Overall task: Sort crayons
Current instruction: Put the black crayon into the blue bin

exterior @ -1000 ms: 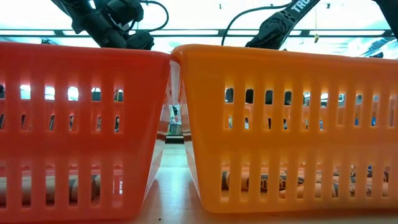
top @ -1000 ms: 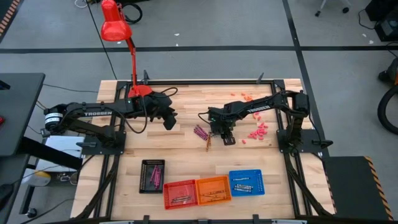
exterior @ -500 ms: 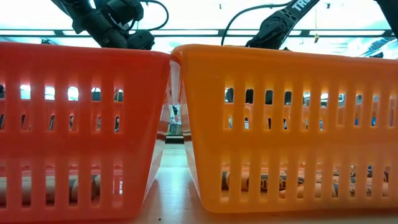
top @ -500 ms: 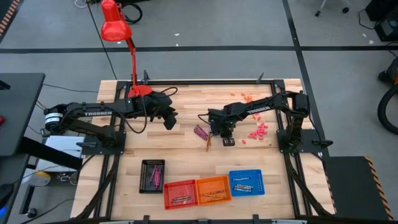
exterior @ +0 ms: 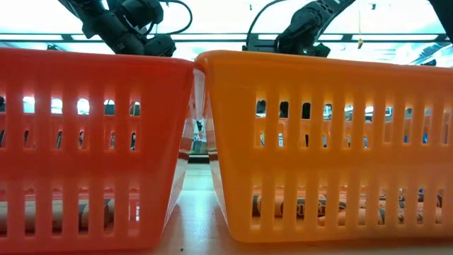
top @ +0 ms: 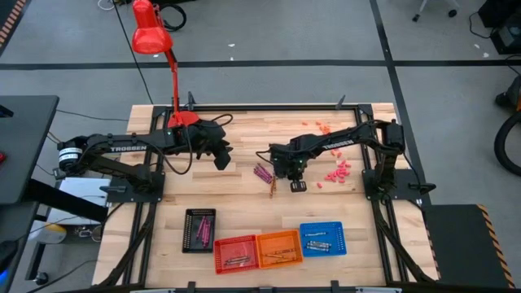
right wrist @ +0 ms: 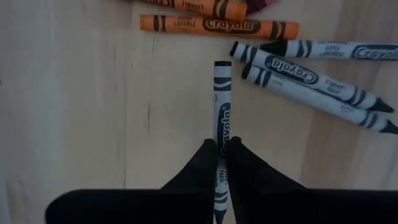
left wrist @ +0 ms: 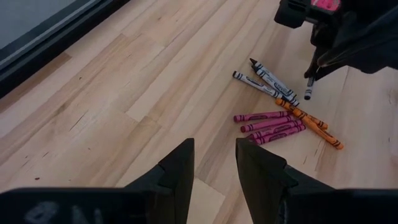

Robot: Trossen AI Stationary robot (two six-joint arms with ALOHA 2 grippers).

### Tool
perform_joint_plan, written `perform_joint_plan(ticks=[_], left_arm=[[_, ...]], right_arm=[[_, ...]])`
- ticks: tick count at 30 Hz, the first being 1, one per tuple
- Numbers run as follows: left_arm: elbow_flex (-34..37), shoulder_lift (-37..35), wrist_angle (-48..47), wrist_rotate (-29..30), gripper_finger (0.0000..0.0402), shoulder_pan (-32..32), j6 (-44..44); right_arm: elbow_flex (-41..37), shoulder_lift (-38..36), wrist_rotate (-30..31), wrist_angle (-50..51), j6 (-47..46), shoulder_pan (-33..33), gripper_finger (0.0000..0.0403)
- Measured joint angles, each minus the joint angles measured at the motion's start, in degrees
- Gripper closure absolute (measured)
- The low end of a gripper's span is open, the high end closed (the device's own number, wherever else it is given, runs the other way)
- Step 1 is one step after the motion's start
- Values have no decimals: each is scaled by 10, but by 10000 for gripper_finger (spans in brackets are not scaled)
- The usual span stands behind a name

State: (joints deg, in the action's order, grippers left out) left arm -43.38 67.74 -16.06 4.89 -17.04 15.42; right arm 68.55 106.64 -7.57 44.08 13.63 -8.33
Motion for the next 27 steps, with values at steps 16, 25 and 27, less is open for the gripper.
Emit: perform_joint_plan(ticks=[16,25,27], left_arm=[[0,0,-1,0,271,0,-18],[0,0,-1,0,271,0,-32],[0,0,-1,0,271,0,-32]], right_arm=[[132,0,-52,198,-36,12,369],[162,0,-151,294,-99,59,369],[162,0,-169,304,-115,74,369]])
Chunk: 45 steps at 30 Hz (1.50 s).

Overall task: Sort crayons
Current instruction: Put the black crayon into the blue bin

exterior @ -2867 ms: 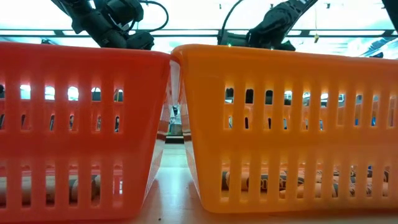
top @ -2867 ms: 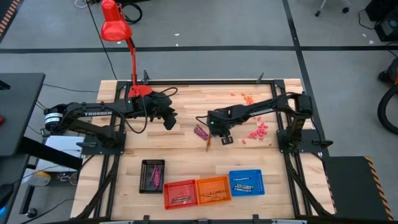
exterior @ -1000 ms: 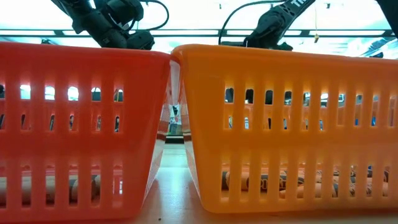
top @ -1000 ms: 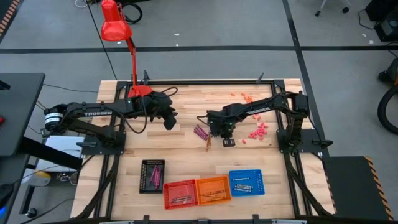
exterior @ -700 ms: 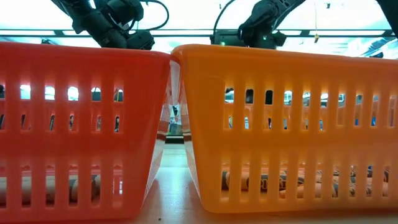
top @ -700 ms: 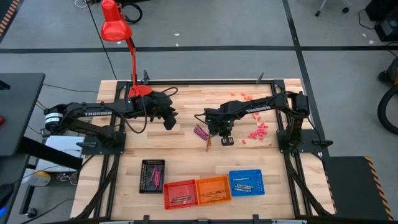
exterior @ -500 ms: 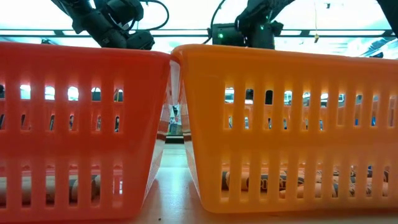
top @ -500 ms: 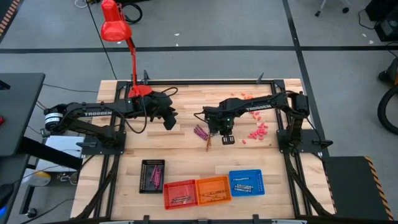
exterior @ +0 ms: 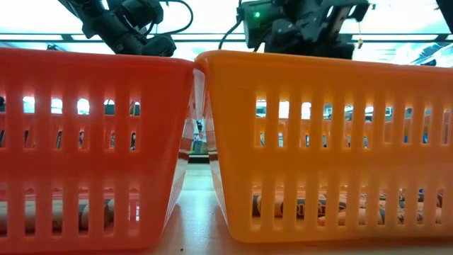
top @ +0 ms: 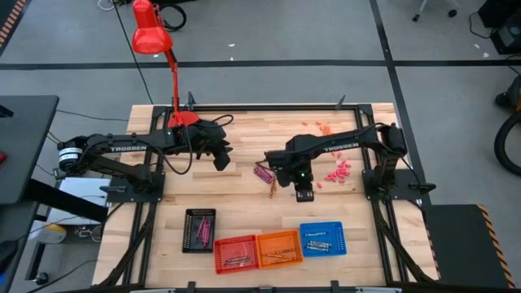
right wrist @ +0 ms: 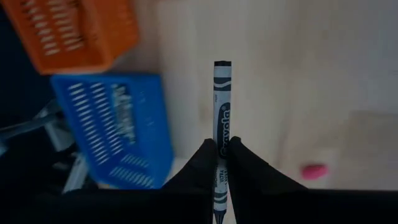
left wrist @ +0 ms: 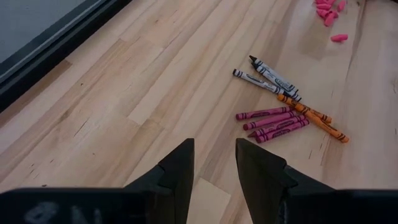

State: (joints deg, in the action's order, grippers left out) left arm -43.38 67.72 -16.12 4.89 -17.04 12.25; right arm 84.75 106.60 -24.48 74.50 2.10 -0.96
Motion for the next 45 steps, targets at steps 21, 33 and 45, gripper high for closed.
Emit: perform_joint_plan(ticks=[21,33,45], left_arm=[[0,0,0,0,271,0,-30],[0,0,0,0,271,0,-29],[0,0,0,0,271,0,-28]], right_arm=[[0,0,-28,11,-101,174,369],[0,-1,8,-56,-183,244,369],[-60,-1,57,-147,-260,289,366]])
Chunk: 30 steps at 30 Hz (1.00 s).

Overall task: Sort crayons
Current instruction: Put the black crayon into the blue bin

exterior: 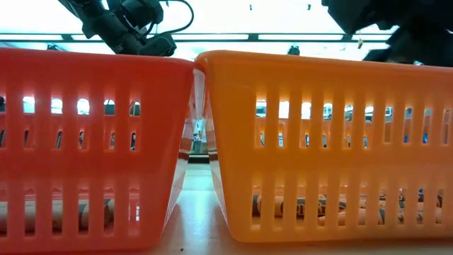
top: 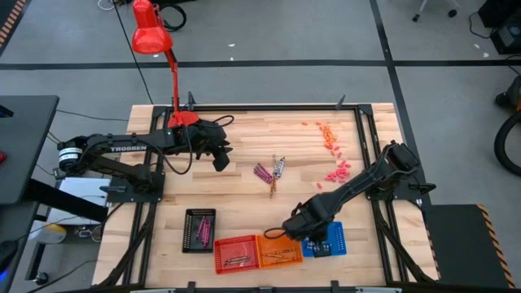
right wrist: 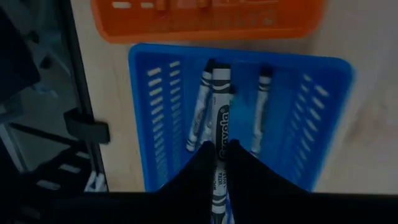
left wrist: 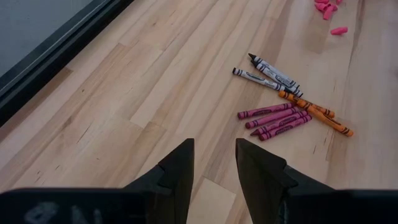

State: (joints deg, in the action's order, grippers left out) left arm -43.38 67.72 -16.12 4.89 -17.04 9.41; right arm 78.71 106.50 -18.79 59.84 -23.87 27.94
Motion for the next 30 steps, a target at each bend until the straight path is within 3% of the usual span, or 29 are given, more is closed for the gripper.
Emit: perform_joint_plan(ticks=[9,15,25,30], left_arm=[[0,0,0,0,271,0,0],[0,0,0,0,271,0,-1],[0,0,0,0,271,0,2],[0,0,0,0,271,0,2]], right_arm=[[-65,0,18,-51,-53,23,364],[-80,0,73,-65,-86,34,363],[-107,0,73,-129,-118,35,362],[-114,0,72,-137,-152,35,343]])
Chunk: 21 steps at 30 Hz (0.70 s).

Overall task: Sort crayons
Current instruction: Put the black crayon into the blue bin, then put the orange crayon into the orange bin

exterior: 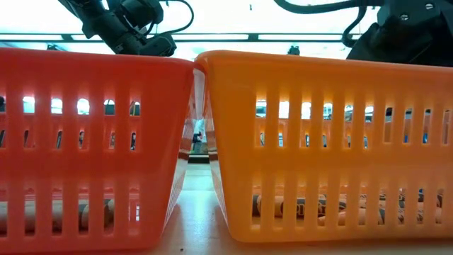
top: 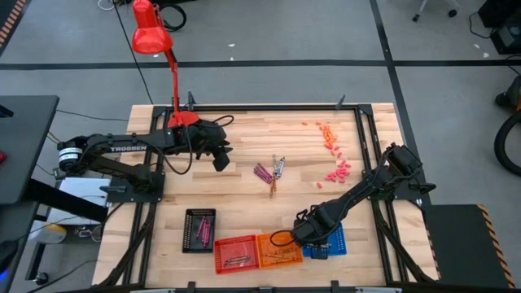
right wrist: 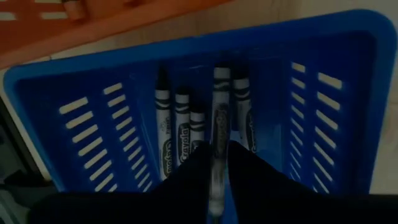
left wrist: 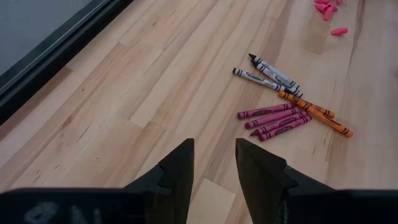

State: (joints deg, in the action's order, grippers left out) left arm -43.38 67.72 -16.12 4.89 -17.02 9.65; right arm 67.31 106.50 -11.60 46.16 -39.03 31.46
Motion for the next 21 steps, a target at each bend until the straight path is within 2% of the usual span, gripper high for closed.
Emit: perform_joint_plan(ticks=[5,13,18,21], left_arm=[[0,0,0,0,271,0,0],[0,0,0,0,271,0,0],[0,0,0,0,271,0,1],[0,0,0,0,271,0,1]], right_arm=[[0,0,-18,-5,0,0,318],[0,-26,-130,-5,32,-8,306],[0,-76,-134,-5,43,-18,309],[0,-110,-115,-4,52,-30,309]])
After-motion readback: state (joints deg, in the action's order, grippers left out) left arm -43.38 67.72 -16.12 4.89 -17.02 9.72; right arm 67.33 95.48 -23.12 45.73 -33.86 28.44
